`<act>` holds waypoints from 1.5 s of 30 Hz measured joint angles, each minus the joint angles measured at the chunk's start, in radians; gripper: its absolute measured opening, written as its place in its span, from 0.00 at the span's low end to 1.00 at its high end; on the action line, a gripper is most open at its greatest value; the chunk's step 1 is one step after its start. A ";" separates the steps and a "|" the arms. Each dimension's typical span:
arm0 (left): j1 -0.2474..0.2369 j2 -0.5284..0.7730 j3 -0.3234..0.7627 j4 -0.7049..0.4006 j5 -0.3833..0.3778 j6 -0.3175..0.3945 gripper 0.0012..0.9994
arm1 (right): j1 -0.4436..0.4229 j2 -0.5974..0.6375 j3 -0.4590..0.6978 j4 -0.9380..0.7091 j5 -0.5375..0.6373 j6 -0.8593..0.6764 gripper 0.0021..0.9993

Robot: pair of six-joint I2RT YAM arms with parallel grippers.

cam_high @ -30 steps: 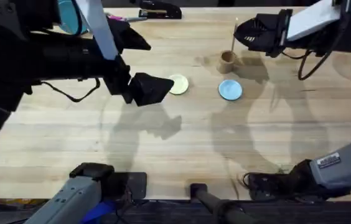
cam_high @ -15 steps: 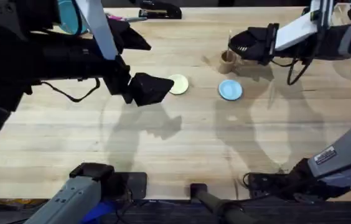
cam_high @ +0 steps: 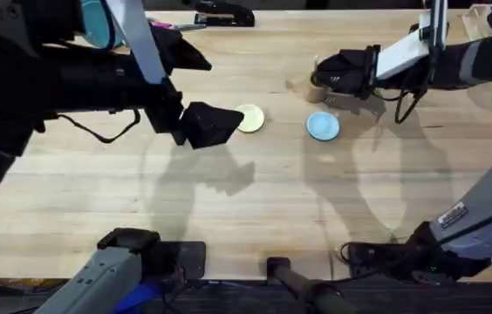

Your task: Pick up a utensil and set it on the pink plate, then put the other utensil in the container.

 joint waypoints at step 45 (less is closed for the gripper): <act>0.000 0.000 0.000 0.000 0.000 0.000 1.00 | 0.018 -0.573 -0.002 -0.415 0.352 0.665 1.00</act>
